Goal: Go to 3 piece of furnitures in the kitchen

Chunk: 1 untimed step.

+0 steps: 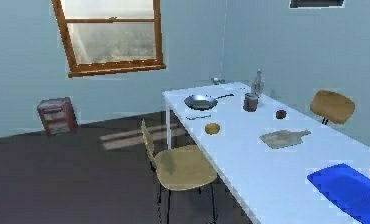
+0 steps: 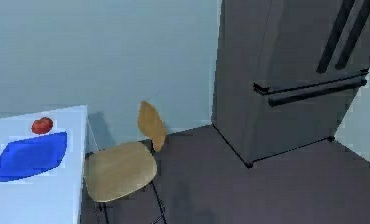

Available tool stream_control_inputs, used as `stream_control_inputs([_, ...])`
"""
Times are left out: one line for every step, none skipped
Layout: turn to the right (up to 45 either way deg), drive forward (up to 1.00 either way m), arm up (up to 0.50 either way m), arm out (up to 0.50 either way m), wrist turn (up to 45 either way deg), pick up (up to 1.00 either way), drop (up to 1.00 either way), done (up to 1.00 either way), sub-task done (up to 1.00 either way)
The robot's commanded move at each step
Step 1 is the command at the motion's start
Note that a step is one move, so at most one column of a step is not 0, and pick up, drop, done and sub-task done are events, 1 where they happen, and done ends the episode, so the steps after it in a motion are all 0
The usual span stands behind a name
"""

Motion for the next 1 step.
stream_control_inputs([0.0, 0.00, 0.00, 0.00, 0.0, 0.00, 0.00, 1.00, 0.00])
